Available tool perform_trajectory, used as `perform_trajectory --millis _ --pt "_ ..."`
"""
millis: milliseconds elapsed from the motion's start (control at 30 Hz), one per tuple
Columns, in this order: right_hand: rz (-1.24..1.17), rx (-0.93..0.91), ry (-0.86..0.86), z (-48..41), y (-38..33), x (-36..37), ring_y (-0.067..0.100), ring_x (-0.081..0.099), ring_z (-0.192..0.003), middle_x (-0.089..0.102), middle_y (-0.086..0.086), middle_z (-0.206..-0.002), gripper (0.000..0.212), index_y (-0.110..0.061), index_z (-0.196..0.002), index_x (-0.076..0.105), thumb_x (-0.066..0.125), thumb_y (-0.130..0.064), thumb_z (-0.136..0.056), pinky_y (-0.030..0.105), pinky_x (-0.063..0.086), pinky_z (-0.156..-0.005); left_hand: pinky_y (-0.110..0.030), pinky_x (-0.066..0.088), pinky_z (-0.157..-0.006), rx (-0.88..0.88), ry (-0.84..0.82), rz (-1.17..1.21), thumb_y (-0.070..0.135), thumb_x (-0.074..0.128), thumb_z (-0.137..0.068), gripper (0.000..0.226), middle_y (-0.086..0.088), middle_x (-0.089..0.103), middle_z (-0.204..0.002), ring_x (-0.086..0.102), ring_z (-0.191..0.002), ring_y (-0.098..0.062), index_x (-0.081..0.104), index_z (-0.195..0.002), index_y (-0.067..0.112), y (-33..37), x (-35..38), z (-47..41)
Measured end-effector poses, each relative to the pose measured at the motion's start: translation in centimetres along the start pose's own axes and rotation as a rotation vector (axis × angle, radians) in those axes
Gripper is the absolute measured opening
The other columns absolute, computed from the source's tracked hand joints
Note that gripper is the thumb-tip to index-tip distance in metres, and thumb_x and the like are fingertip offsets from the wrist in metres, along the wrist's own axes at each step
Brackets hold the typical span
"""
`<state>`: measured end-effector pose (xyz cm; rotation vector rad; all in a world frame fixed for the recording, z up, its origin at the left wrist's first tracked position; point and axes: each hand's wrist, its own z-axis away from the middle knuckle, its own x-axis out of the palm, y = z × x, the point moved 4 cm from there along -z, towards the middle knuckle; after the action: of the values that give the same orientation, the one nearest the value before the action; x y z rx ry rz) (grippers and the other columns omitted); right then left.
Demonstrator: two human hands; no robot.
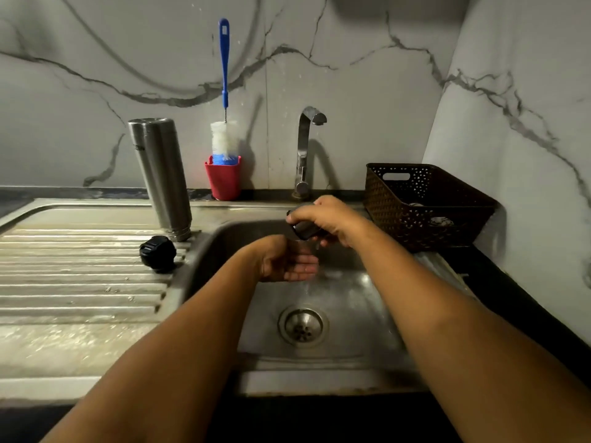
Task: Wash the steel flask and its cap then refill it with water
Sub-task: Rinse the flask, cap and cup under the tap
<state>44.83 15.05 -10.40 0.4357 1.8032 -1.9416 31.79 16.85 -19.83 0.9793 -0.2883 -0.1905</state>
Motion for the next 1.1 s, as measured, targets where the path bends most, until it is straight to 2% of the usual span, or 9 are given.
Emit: perform_trajectory --millis 100,200,333,500,633,800,900,1033,1100 --pt "0.156 -0.042 -0.024 1.2 -1.5 -0.6 0.024 0.063 -0.098 0.064 0.009 -0.113 0.053 -0.017 -0.124 0.058 0.084 -0.031 -0.080 0.033 0.055 -0.067 -0.040 0.055 -0.094 0.071 0.055 -0.139 0.016 0.043 -0.110 0.028 -0.010 0.077 -0.098 0.073 -0.092 -0.022 0.067 -0.119 0.005 0.8 0.2 2.4" --pt "0.256 -0.053 -0.048 2.2 -2.1 -1.0 0.028 0.063 -0.103 0.062 0.011 -0.121 0.060 -0.019 -0.132 0.056 0.085 -0.027 -0.079 0.038 0.061 -0.076 -0.035 0.058 -0.079 0.218 0.270 -0.419 0.014 0.059 -0.104 0.013 -0.008 0.075 -0.090 0.071 -0.084 -0.019 0.071 -0.105 0.009 2.7 -0.2 5.6" --pt "0.312 -0.135 -0.005 3.5 -3.6 -1.7 0.026 0.062 -0.104 0.057 0.009 -0.124 0.063 -0.020 -0.133 0.053 0.085 -0.021 -0.079 0.032 0.054 -0.064 -0.026 0.052 -0.067 0.437 0.433 -0.645 0.014 0.071 -0.095 0.005 -0.009 0.073 -0.097 0.065 -0.084 -0.016 0.070 -0.091 0.015 5.2 -0.7 9.4" --pt "0.129 -0.355 0.287 4.9 -5.4 -3.1 0.023 0.062 -0.106 0.057 -0.001 -0.119 0.061 -0.026 -0.130 0.059 0.086 -0.021 -0.076 0.039 0.061 -0.083 -0.022 0.054 -0.082 0.900 0.568 -0.575 0.009 0.070 -0.096 0.020 0.006 0.071 -0.103 0.066 -0.092 -0.005 0.071 -0.114 0.018 7.9 -0.6 13.1" --pt "0.303 -0.191 0.137 4.3 -2.6 -0.6 0.023 0.070 -0.090 0.066 0.005 -0.115 0.060 -0.026 -0.128 0.060 0.088 -0.026 -0.076 0.043 0.065 -0.072 -0.027 0.051 -0.076 0.574 0.408 -0.865 0.006 0.063 -0.097 0.025 -0.003 0.071 -0.110 0.062 -0.089 -0.011 0.074 -0.117 0.017 5.4 -0.2 11.0" --pt "0.198 -0.349 0.287 5.2 -1.8 1.0 0.018 0.063 -0.101 0.063 -0.003 -0.118 0.060 -0.027 -0.128 0.060 0.089 -0.028 -0.075 0.037 0.060 -0.081 -0.026 0.050 -0.085 0.798 0.602 -0.706 0.002 0.057 -0.098 0.035 0.007 0.072 -0.113 0.066 -0.101 -0.009 0.074 -0.122 0.020 3.8 -1.1 12.3" --pt "0.305 -0.222 0.137 4.6 -0.5 2.1 0.018 0.064 -0.096 0.065 0.003 -0.125 0.059 -0.028 -0.127 0.060 0.088 -0.027 -0.076 0.041 0.063 -0.078 -0.038 0.055 -0.092 0.575 0.497 -0.924 0.008 0.060 -0.097 0.023 -0.008 0.074 -0.110 0.068 -0.103 -0.022 0.076 -0.113 0.013 3.2 -0.6 11.4" --pt "0.294 -0.325 0.299 4.7 -0.6 1.9 0.017 0.061 -0.100 0.064 -0.002 -0.119 0.055 -0.029 -0.123 0.060 0.087 -0.033 -0.076 0.038 0.058 -0.084 -0.031 0.047 -0.092 0.718 0.529 -0.821 0.007 0.061 -0.096 0.028 0.002 0.073 -0.111 0.065 -0.106 -0.012 0.075 -0.118 0.017 3.6 -0.8 11.7" --pt "0.362 -0.246 0.170 4.8 -0.2 3.1 0.018 0.064 -0.093 0.065 0.001 -0.113 0.043 -0.029 -0.117 0.060 0.083 -0.032 -0.081 0.041 0.061 -0.080 -0.035 0.052 -0.090 0.585 0.497 -0.950 0.010 0.062 -0.096 0.022 -0.004 0.074 -0.109 0.067 -0.104 -0.018 0.075 -0.113 0.015 3.0 -0.9 11.2"
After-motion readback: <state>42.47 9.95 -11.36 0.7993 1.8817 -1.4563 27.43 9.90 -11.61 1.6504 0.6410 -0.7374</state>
